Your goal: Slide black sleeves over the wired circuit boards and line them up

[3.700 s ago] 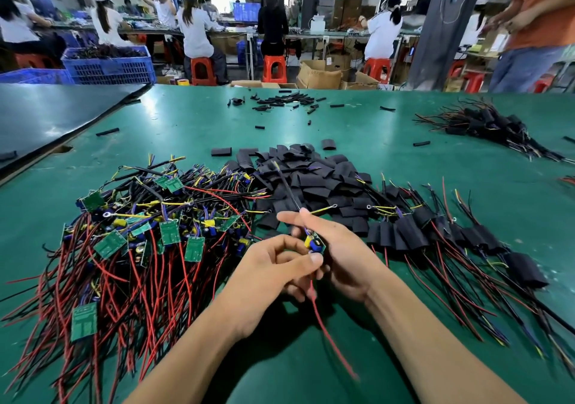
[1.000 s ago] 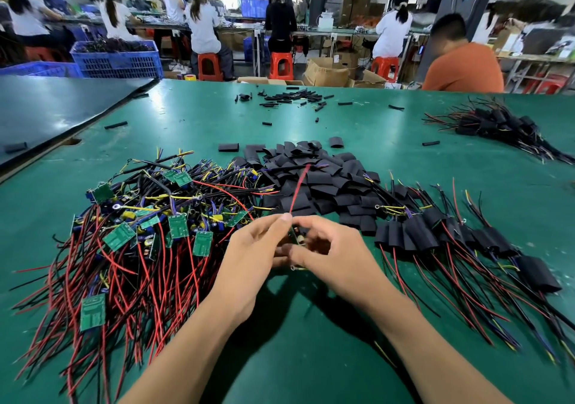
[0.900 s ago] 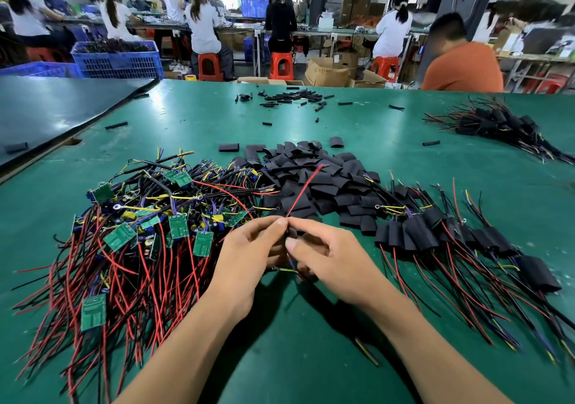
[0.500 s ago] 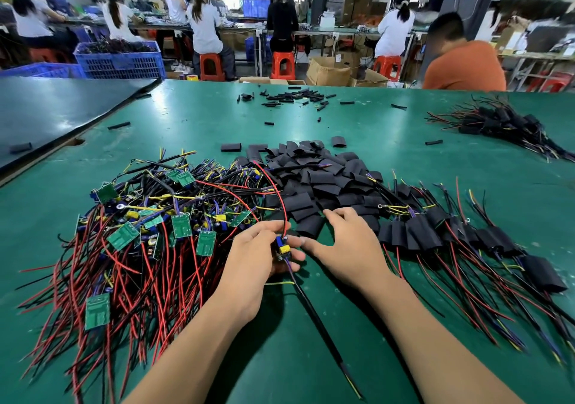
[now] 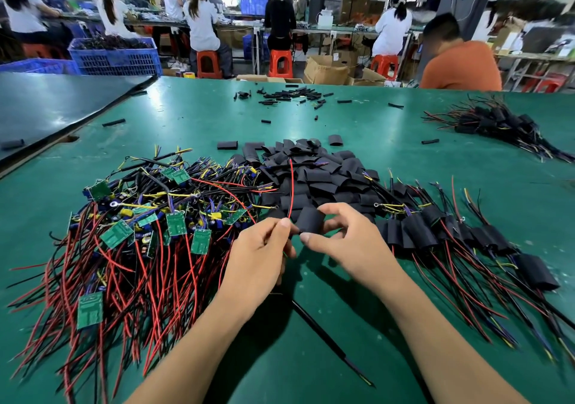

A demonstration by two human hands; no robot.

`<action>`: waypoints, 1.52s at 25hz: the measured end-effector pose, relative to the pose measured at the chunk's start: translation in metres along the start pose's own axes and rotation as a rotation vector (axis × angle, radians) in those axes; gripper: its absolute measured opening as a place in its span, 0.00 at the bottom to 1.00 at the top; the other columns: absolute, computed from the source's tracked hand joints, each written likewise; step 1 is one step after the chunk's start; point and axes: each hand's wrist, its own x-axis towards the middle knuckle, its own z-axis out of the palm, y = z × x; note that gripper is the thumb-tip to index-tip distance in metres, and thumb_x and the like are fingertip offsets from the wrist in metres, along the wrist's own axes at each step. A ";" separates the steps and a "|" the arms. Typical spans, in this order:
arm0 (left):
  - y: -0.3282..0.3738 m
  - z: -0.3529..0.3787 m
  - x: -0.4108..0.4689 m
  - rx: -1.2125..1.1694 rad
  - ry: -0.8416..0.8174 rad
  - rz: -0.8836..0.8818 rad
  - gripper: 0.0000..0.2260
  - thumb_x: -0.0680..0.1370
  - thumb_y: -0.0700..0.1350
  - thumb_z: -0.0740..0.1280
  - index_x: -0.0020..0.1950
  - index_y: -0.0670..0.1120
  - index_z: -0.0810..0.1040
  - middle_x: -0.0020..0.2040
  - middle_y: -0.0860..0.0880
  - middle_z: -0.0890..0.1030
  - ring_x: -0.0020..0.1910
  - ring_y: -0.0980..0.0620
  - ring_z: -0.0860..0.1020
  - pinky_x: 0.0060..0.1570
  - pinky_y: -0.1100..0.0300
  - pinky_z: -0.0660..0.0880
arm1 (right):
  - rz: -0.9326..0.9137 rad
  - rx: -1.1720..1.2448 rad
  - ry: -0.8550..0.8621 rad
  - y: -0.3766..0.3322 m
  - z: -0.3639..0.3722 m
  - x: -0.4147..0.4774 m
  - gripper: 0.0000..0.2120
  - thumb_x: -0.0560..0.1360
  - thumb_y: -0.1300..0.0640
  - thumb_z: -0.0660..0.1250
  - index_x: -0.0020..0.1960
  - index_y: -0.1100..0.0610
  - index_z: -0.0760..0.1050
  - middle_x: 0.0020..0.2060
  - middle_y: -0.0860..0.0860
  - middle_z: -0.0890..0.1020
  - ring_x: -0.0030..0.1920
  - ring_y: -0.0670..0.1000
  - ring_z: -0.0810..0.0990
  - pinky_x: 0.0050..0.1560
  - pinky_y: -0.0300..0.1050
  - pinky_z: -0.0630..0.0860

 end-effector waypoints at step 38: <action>0.009 0.002 -0.002 0.124 -0.184 0.033 0.09 0.84 0.43 0.60 0.54 0.51 0.80 0.32 0.50 0.76 0.25 0.50 0.74 0.27 0.59 0.72 | 0.119 1.226 -0.004 -0.007 0.002 0.013 0.15 0.71 0.51 0.70 0.56 0.55 0.80 0.45 0.56 0.86 0.44 0.52 0.86 0.43 0.42 0.83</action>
